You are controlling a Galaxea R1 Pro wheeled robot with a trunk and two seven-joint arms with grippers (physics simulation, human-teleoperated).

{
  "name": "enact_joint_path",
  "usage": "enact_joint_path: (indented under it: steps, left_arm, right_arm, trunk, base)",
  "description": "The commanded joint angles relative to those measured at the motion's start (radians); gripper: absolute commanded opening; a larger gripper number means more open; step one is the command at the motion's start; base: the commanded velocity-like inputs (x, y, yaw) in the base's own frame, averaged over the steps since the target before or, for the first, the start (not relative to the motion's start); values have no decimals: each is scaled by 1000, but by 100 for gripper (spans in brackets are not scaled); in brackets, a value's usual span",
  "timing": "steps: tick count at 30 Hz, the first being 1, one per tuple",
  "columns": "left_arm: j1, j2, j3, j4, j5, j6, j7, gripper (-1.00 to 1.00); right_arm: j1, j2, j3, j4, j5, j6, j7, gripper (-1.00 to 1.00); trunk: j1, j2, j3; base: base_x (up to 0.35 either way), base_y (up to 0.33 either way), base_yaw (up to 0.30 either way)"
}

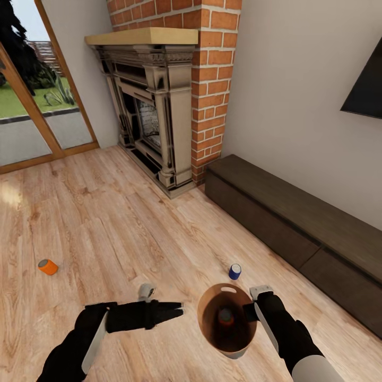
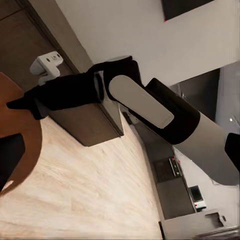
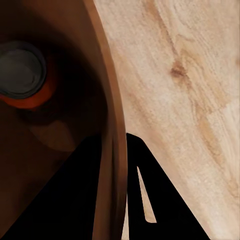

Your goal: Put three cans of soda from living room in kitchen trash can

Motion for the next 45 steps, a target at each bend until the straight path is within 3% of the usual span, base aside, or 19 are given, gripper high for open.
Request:
enact_joint_path:
  steps: [1,2,5,6,9,10,14,19,21,23,26,30,36,45]
  left_arm:
    - [0,27,10,2,0,-1,-28,100]
    - [0,53,31,5,-1,-2,-47,100]
    - [0,84,78,13,-1,-4,-65,100]
    - [0,100,111,26,-2,-9,-71,100]
    - [0,123,149,58,-3,-23,-78,100]
    - [0,145,169,94,-4,-42,-80,100]
    - [0,193,187,200,-8,-137,-79,100]
    - [0,233,190,345,-9,-245,-68,100]
    - [0,244,190,405,-9,-304,-26,100]
    - [0,251,191,456,-9,-370,91,100]
    - [0,254,190,494,-8,-402,198,100]
    - [0,255,191,517,-7,-422,254,100]
    - [0,255,191,529,-6,-481,284,100]
    - [0,256,190,530,-6,-483,280,100]
  right_arm:
    - [0,0,0,0,-12,-7,7,-100]
    - [0,0,0,0,-13,-17,7,-100]
    - [0,-1,0,0,-14,-29,8,-100]
    - [0,-1,0,0,-16,-34,8,-100]
    - [0,-1,0,0,-18,-38,9,-100]
    - [0,-2,-1,-1,-19,-41,22,-100]
    - [0,-8,-3,-5,-18,-46,101,-100]
    - [0,-11,-4,-7,-16,-49,131,-100]
    - [0,-12,-5,-7,-16,-49,136,-100]
    - [0,-12,-7,-8,-15,-49,140,-100]
    - [0,-12,-8,-8,-15,-49,141,-100]
    - [0,-12,-9,-9,-14,-49,142,-100]
    - [0,-14,-10,-20,-14,-48,142,-100]
    - [0,-14,-10,-21,-15,-48,142,-100]
  trunk:
    - [0,0,0]
    - [0,0,0]
    - [0,0,0]
    - [0,0,0]
    - [0,0,0]
    - [0,0,0]
    - [0,0,0]
    - [0,0,0]
    - [0,0,0]
    - [0,0,0]
    - [0,0,0]
    - [0,0,0]
    - [0,0,0]
    - [0,0,2]
  base:
    - [0,0,0]
    - [0,0,0]
    - [0,0,0]
    - [0,0,0]
    - [0,0,0]
    - [0,0,0]
    - [0,0,0]
    - [0,0,0]
    - [0,0,0]
    - [0,0,0]
    - [0,0,0]
    - [0,0,0]
    - [0,0,0]
    - [59,0,-85]
